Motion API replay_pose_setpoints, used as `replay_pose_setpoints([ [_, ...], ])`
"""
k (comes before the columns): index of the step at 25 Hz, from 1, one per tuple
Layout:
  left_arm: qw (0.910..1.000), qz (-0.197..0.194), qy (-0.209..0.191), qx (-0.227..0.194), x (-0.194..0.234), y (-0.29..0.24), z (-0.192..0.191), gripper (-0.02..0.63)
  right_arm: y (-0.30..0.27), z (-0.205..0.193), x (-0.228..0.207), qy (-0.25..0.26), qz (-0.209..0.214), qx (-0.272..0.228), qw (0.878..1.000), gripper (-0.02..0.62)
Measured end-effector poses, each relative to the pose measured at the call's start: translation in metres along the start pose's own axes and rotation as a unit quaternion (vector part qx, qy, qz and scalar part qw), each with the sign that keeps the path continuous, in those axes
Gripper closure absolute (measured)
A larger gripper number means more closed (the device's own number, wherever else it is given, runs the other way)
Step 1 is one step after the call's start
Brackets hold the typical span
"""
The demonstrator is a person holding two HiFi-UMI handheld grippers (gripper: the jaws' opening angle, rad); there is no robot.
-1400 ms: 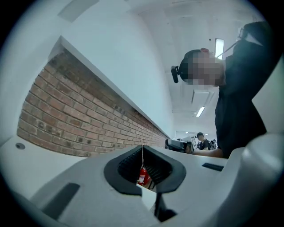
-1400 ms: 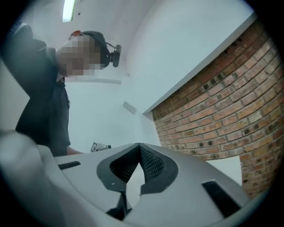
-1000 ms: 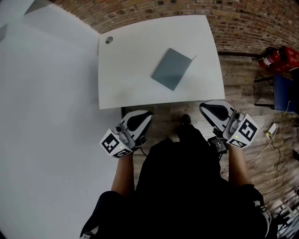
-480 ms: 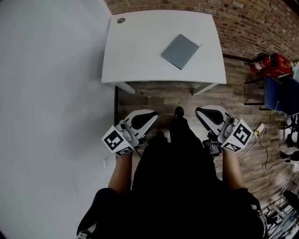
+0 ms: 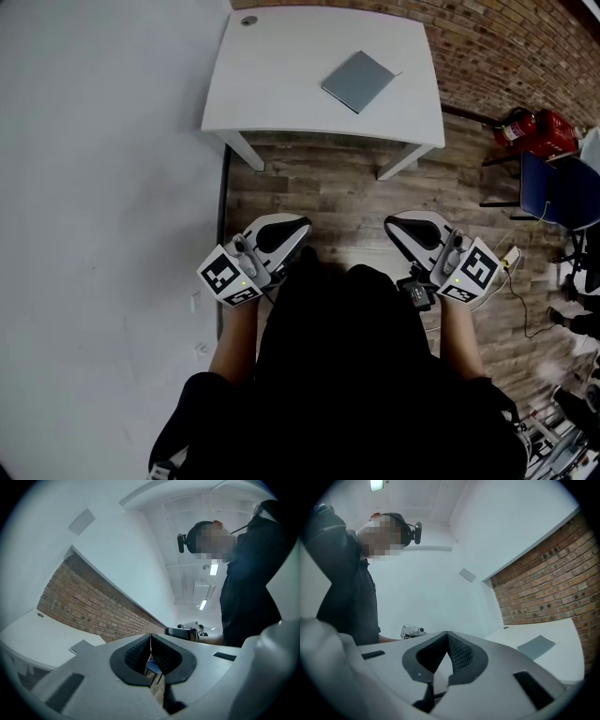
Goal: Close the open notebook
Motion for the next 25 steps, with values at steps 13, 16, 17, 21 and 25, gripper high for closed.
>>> replay_pose_setpoints([
  [13,0.9986,-0.033,-0.003,0.04,-0.149,-0.066,-0.036,0.589,0.132,-0.04,0.059,0.002,0.057,-0.021,0.998,0.589],
  [16,0.9985,-0.029,0.001,0.047,-0.174,-0.071,-0.05,0.589,0.155,-0.052,0.062,0.0,0.062,-0.017,0.998,0.589],
  [17,0.9983,-0.027,0.002,0.051,-0.18,-0.073,-0.053,0.589,0.161,-0.054,0.062,-0.001,0.062,-0.015,0.998,0.589],
  [21,0.9981,-0.029,0.001,0.055,-0.202,-0.077,-0.055,0.589,0.178,-0.056,0.068,-0.003,0.073,-0.021,0.997,0.589],
  [25,0.9968,-0.041,-0.013,0.067,-0.217,-0.085,-0.056,0.589,0.181,-0.06,0.076,-0.007,0.08,-0.023,0.996,0.589],
])
Point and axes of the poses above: the fingertips, and each gripper's own axes: y backward along the fingers, x to its left, z out of its top, the point moved 8 cm from there along y, backward along the fingers, and after that the axes turned 6 degrees about -y, right-handed, at the moved point
